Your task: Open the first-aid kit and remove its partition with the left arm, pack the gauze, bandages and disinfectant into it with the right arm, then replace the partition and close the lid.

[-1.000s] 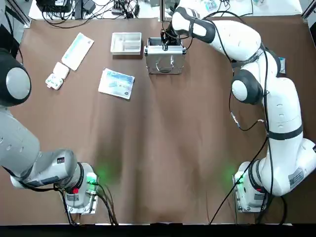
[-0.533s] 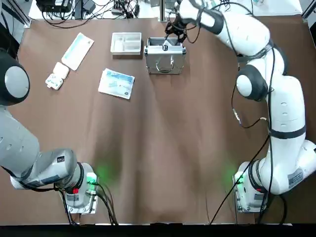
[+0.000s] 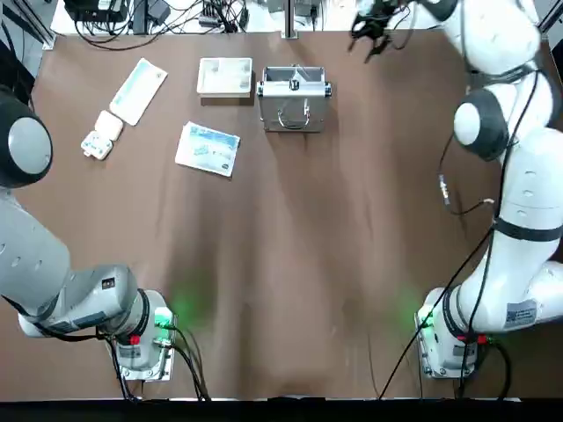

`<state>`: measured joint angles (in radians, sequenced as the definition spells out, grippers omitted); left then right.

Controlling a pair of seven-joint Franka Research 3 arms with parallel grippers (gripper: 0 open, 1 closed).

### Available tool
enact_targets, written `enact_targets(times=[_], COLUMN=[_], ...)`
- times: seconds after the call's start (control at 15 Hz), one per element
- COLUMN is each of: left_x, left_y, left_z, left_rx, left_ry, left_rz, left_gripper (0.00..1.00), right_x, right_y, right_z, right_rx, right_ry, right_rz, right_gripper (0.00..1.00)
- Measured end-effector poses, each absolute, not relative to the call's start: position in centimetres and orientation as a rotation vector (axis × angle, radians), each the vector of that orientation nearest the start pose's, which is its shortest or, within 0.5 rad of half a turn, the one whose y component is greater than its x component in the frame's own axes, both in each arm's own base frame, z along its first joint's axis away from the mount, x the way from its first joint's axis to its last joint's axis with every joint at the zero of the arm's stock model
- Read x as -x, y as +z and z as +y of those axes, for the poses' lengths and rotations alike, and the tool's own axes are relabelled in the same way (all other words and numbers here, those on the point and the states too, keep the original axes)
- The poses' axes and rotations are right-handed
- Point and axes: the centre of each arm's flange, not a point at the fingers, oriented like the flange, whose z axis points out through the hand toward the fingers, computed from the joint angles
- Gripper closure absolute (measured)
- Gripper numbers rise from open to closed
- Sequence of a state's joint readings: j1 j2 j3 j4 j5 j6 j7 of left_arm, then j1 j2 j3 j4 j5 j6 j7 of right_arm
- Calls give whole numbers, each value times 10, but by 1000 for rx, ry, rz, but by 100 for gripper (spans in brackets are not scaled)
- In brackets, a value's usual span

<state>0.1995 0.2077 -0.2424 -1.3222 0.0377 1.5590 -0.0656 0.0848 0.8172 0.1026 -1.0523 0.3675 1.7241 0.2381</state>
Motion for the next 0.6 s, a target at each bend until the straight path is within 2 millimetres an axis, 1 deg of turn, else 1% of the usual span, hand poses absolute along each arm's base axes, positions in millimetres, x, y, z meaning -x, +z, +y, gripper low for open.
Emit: enact_targets(times=[0.07,0.13,0.2,0.4,0.53,0.6], left_x=[-616,-616,-616,-616,-616,-617], left_y=[622,622,622,622,622,622], left_z=[-3,-1,0,-2,-1,3], left_rx=[3154,3154,3154,3155,3155,3154], left_ry=[-55,-56,-55,-54,-56,-64], left_rz=[-52,-56,-59,-55,-57,-68], left_gripper=[0,0,0,0,0,0], right_x=[-741,-742,-742,-735,-723,-716], right_y=[343,339,336,324,309,301], right_z=[107,67,30,-57,-112,-139], right_rx=[2753,2796,2835,2910,2970,2999], right_ry=[315,321,327,343,390,419], right_rz=[195,176,149,61,44,51], right_gripper=[22,19,18,16,16,16])
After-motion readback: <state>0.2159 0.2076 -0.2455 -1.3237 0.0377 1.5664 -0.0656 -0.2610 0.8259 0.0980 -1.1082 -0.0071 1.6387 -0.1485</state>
